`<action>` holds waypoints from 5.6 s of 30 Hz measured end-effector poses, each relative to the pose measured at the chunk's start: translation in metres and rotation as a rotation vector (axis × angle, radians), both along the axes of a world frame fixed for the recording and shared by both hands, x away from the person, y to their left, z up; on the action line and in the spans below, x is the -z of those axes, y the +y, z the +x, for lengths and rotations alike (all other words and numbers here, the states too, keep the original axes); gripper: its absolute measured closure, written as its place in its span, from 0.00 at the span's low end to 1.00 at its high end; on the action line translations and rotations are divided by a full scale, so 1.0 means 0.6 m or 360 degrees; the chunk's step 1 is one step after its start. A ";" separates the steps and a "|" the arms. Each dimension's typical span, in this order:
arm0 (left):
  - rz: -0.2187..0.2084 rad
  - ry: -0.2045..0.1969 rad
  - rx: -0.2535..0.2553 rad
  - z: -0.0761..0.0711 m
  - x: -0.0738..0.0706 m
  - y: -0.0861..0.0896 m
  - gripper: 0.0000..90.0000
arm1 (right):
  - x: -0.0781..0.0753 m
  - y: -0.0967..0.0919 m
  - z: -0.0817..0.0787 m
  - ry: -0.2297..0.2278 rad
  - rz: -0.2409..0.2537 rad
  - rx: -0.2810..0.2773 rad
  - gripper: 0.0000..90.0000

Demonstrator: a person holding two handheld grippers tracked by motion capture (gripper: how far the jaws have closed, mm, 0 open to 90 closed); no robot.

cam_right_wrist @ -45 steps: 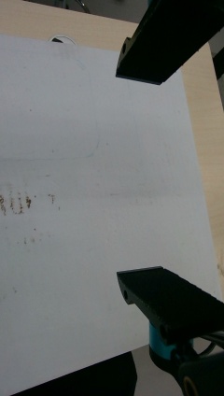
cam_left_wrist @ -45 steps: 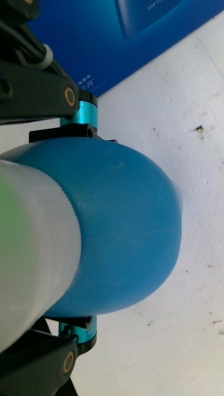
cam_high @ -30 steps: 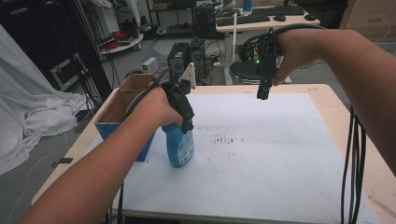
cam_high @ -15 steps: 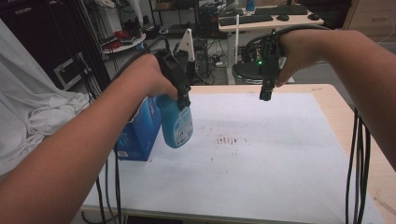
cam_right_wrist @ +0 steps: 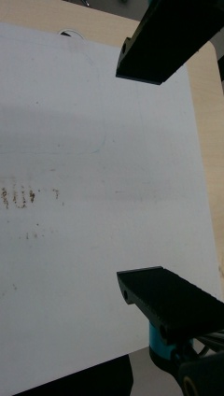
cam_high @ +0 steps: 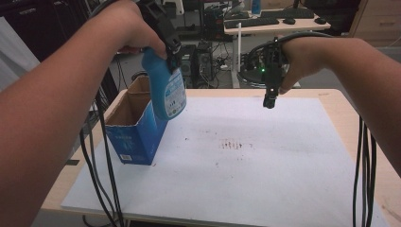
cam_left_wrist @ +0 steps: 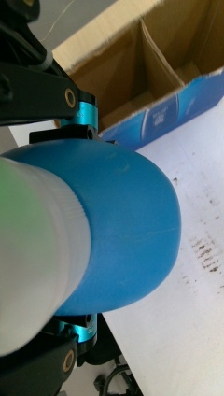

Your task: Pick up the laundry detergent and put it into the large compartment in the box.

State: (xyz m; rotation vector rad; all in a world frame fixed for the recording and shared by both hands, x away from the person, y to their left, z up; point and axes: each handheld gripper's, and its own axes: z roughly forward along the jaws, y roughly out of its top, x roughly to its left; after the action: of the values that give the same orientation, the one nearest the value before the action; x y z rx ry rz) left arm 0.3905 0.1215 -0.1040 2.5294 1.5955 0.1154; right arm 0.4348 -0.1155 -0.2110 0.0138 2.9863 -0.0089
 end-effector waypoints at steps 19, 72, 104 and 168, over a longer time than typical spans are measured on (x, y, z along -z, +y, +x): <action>0.0019 0.0060 -0.0292 0.009 -0.017 0.120 0.43 | 0.005 0.003 -0.008 0.0002 -0.0011 -0.0029 0.04; 0.0101 0.0237 0.0114 0.081 0.230 0.213 0.43 | 0.049 0.002 0.032 0.0069 -0.0045 0.0028 0.04; 0.0170 0.0270 0.0663 0.092 0.312 0.206 0.43 | 0.062 -0.012 0.043 0.0113 0.0004 0.0107 0.04; 0.0225 0.0121 0.0722 0.049 0.166 0.181 0.26 | 0.057 0.000 0.032 0.0099 0.0039 0.0063 0.04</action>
State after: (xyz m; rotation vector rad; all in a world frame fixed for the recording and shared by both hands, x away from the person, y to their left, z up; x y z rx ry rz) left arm 0.4196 0.2303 -0.2038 2.9641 1.0265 0.0818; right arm 0.4540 -0.1157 -0.2451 0.0765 3.0475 0.0229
